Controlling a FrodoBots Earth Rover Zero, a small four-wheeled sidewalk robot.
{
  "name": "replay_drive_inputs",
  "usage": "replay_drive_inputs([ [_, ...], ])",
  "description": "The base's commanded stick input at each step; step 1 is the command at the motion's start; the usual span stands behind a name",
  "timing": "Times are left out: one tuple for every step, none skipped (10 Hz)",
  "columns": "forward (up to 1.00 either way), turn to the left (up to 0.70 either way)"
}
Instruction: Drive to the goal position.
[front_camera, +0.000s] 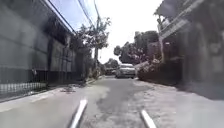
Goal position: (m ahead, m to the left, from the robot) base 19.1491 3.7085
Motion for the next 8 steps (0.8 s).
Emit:
replay_drive_inputs([
  [0.99,-0.07],
  [1.0,-0.4],
  [1.0,-0.4],
  [1.0,-0.4],
  [1.0,-0.4],
  [1.0,-0.4],
  [1.0,-0.21],
  [1.0,-0.09],
])
